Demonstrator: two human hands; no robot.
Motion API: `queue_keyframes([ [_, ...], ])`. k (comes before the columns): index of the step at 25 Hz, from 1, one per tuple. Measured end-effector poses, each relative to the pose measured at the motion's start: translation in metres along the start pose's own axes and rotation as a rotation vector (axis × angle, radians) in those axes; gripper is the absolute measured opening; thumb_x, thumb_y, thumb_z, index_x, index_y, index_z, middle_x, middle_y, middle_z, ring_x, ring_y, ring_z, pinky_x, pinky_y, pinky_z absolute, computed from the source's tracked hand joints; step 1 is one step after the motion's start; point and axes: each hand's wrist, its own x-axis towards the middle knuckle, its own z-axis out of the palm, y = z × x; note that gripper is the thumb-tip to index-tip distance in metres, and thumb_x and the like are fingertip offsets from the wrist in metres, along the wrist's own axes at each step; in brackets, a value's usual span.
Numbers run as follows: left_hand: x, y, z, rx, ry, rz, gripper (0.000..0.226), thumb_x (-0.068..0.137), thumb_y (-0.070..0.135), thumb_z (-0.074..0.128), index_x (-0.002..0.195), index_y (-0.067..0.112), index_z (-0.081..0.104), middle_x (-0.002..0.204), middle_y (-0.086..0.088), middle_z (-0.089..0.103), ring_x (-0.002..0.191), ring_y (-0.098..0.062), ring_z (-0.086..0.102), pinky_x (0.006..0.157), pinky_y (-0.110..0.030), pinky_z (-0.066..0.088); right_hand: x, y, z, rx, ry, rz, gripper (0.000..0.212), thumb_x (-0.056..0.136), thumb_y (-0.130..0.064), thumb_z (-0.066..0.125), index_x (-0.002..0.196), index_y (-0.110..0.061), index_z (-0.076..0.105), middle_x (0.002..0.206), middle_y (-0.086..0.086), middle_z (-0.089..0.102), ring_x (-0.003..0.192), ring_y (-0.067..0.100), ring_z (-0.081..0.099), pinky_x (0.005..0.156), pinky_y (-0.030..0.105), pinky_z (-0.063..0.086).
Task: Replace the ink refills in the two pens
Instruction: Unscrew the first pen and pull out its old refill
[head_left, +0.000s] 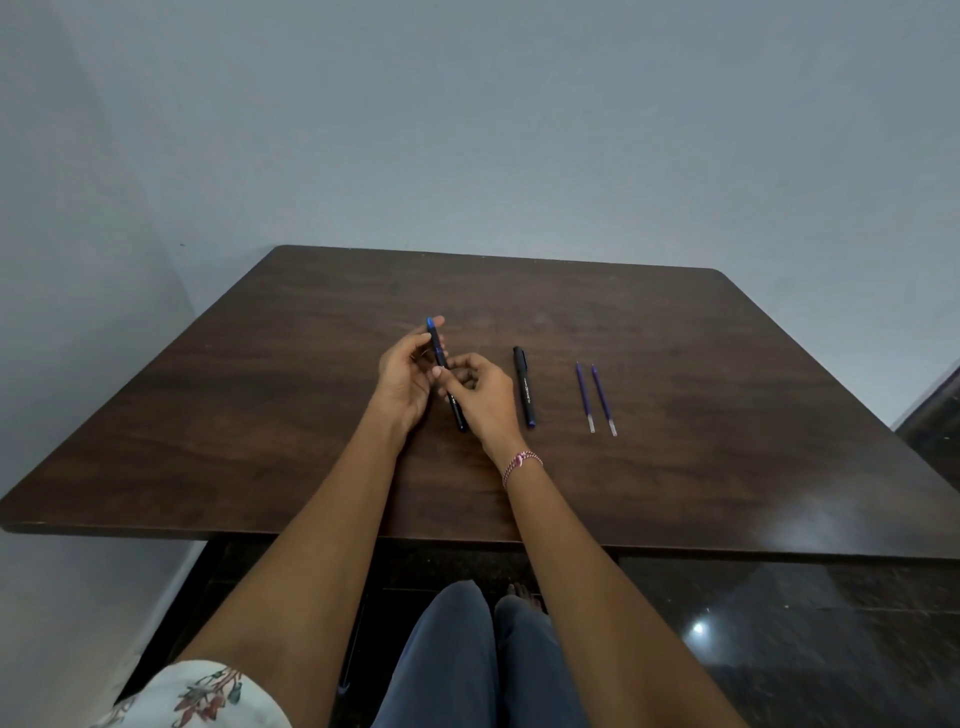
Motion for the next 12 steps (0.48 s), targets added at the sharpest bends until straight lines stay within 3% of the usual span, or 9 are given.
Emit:
queue_keyframes([
  [6,-0.0019,0.0008,0.0015,0.018,0.014,0.030,0.015,0.088,0.003,0.058,0.094,0.014,0.067,0.070,0.000,0.063,0.060,-0.009,0.062,0.051,-0.024,0.050,0.0003,-0.0007,0.0008,0.008,0.011,-0.011,0.008,0.085,-0.021,0.071,0.088,-0.020,0.063,0.065,-0.006,0.066,0.058,-0.002,0.062,0.063,0.014,0.050],
  [12,0.0008,-0.0010,0.0014,-0.049,0.023,0.063,0.013,0.089,0.000,0.056,0.096,0.011,0.061,0.087,-0.005,0.072,0.074,-0.009,0.064,0.067,-0.022,0.055,-0.0007,-0.0014,0.0014,0.005,0.007,-0.006,0.010,0.084,-0.018,0.072,0.091,-0.017,0.065,0.067,-0.005,0.067,0.061,0.003,0.063,0.069,0.022,0.054],
])
